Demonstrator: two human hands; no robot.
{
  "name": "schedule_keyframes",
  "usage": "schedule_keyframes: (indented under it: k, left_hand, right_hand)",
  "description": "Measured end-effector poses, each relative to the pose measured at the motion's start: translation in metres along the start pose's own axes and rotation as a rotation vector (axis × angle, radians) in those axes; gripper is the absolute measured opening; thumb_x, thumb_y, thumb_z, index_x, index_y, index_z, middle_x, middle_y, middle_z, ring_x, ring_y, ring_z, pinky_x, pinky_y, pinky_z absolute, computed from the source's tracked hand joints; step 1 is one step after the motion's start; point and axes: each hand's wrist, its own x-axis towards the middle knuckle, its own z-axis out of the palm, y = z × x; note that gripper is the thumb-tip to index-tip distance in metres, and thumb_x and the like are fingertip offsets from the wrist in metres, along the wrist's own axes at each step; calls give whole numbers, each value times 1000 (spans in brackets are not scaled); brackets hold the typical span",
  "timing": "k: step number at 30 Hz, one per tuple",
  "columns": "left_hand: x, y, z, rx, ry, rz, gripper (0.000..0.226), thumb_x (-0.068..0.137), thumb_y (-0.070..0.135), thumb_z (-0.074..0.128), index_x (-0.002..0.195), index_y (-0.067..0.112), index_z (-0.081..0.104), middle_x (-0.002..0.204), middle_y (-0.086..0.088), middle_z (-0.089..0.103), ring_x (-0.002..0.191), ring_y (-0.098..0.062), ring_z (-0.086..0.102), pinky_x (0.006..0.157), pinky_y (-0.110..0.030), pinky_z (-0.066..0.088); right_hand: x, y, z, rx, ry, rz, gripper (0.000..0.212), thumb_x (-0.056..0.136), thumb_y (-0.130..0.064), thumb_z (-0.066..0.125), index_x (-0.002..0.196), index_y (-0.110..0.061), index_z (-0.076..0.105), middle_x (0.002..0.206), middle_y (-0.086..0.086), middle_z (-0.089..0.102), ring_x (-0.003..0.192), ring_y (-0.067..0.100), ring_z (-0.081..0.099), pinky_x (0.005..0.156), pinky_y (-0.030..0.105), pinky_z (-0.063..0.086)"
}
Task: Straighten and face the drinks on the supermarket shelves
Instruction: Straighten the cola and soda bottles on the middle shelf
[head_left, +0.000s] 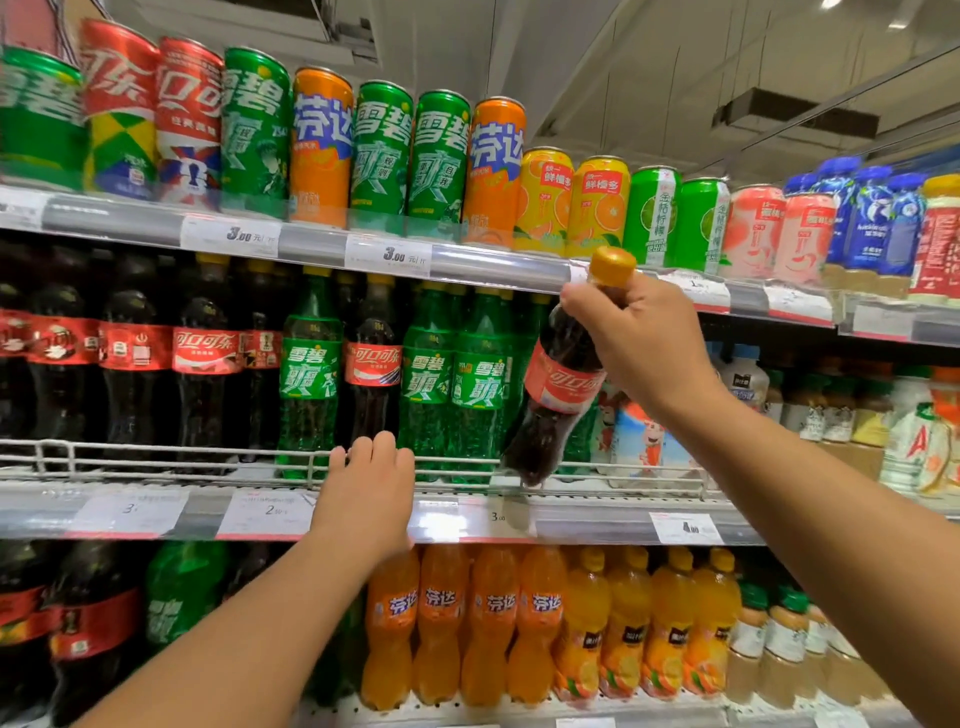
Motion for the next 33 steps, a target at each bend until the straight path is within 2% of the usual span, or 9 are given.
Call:
schedule_keyframes:
  k: [4, 8, 10, 13, 18, 22, 27, 30, 33]
  left_hand:
    - [-13, -9, -11, -257, -115, 21, 81, 83, 55, 62, 146, 18, 26, 137, -8, 33, 127, -28, 32, 107, -40, 32]
    - [-40, -9, -45, -1264, -76, -58, 38, 94, 42, 56, 131, 37, 49, 135, 13, 48, 127, -9, 45, 100, -28, 37]
    - [-56, 0, -59, -1528, -160, -36, 31, 91, 41, 60, 122, 43, 55, 124, 17, 59, 117, -2, 54, 93, -22, 43]
    - [-79, 17, -62, -1492, -166, 20, 42, 79, 45, 73, 116, 50, 53, 113, 23, 64, 105, 5, 60, 85, -18, 49]
    - [-94, 25, -54, -1395, -25, -103, 41, 72, 43, 80, 106, 45, 57, 101, 18, 70, 91, 0, 66, 80, -25, 51]
    - [-104, 16, -47, -1353, -26, -167, 45, 64, 40, 83, 104, 43, 60, 99, 11, 72, 91, -7, 69, 83, -35, 55]
    - [-113, -7, -37, -1336, -28, -223, 38, 61, 35, 83, 93, 40, 65, 90, 8, 73, 82, -9, 70, 76, -32, 58]
    - [-114, -32, -34, -1284, -7, -225, 38, 58, 40, 83, 92, 38, 65, 86, 9, 73, 79, -7, 69, 71, -31, 58]
    - [-112, -65, -29, -1204, 22, -207, 42, 55, 48, 82, 92, 38, 65, 84, 13, 72, 74, -3, 67, 66, -29, 57]
  right_hand:
    - [-23, -4, 4, 71, -85, 60, 37, 73, -52, 59, 71, -15, 63, 60, -1, 63, 55, 12, 54, 54, 36, 46]
    - [-52, -5, 23, 113, -194, 88, 49, 72, -55, 60, 71, -5, 59, 61, 6, 61, 51, 10, 48, 49, 33, 41]
    - [-64, -8, 32, 109, -240, 80, 52, 71, -55, 59, 70, -4, 60, 58, 6, 60, 52, 11, 49, 52, 35, 44]
    - [-77, -13, 42, 143, -318, 57, 50, 75, -52, 60, 65, -2, 59, 51, 7, 56, 41, 11, 47, 42, 30, 39]
    - [-93, -20, 59, 200, -407, 52, 53, 79, -49, 62, 59, -1, 53, 41, 1, 42, 33, 12, 39, 38, 25, 31]
    - [-104, -24, 76, 227, -468, 48, 45, 77, -52, 62, 64, -9, 61, 51, -1, 55, 46, 12, 49, 46, 31, 38]
    - [-112, -40, 101, 295, -545, 90, 58, 72, -60, 56, 73, -3, 66, 70, 13, 66, 70, 28, 63, 64, 46, 53]
    - [-112, -55, 115, 277, -560, 84, 58, 76, -63, 57, 73, -6, 68, 68, 9, 67, 66, 23, 63, 61, 42, 52]
    - [-107, -71, 127, 263, -664, 89, 53, 75, -74, 54, 82, -25, 72, 76, -5, 71, 59, 13, 66, 50, 31, 50]
